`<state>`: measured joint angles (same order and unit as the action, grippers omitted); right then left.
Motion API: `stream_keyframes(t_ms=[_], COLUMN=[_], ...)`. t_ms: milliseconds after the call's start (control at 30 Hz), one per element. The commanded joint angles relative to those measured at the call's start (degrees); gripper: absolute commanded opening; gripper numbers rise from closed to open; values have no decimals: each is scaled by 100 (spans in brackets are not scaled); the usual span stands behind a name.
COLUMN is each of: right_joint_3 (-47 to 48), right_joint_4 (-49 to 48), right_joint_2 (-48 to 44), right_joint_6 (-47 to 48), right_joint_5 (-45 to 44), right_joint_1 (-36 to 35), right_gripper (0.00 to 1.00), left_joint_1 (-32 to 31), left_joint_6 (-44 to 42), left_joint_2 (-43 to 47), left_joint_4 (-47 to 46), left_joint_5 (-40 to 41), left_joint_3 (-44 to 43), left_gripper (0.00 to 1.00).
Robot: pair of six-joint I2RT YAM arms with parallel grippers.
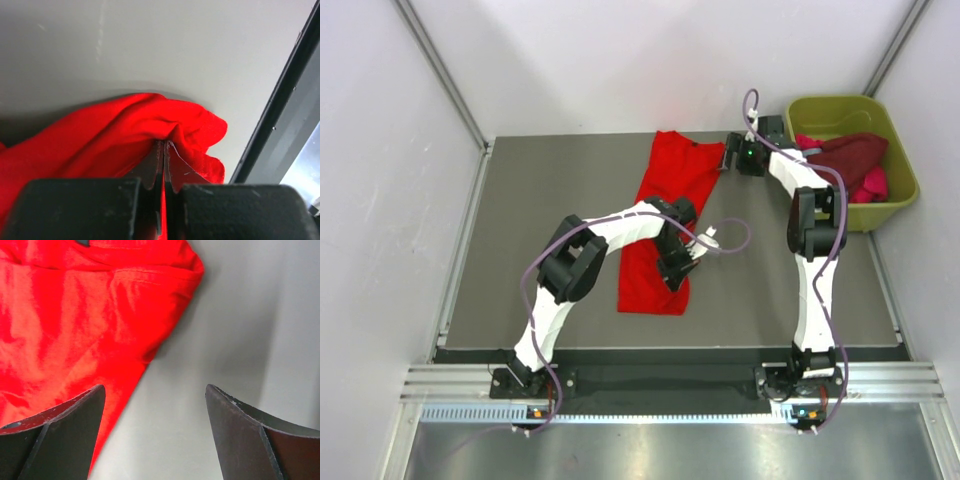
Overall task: Fold and stack the t-shirts
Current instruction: Fold the tshirt
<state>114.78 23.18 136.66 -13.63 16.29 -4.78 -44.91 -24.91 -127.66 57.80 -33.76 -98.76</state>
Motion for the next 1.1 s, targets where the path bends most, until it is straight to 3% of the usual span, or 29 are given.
stream_keyframes(t_ms=[0, 167, 367, 533, 600, 633, 667, 733, 1067], right_joint_3=[395, 799, 1257, 1082, 994, 1011, 1107, 1265, 2407], right_joint_4=[-226, -366, -560, -481, -490, -499, -481, -472, -955], right_joint_2=[-123, 448, 1073, 1117, 1117, 1161, 1187, 1310, 1899], right_joint_6=[-253, -605, -957, -1054, -1080, -1072, -1080, -1072, -1353], right_joint_5=[251, 374, 498, 471, 524, 498, 376, 78, -223], right_joint_1=[-102, -208, -322, -401, -401, -393, -393, -393, -401], right_gripper=[82, 82, 76, 74, 59, 48, 25, 8, 6], left_joint_1=[-27, -45, -203, -212, -238, -247, -282, -352, -712], left_joint_6=[73, 171, -111, -155, -208, -208, -260, -330, -164], left_joint_2=[338, 189, -145, -128, -93, -67, -75, -93, 57], left_joint_4=[12, 12, 661, 943, 900, 856, 830, 820, 355], left_joint_5=[-87, -149, -218, -193, -114, -96, -122, -192, -386], left_joint_3=[103, 68, -362, -820, -908, -908, -926, -908, 14], left_gripper=[0, 0, 0, 0, 0, 0, 0, 0, 0])
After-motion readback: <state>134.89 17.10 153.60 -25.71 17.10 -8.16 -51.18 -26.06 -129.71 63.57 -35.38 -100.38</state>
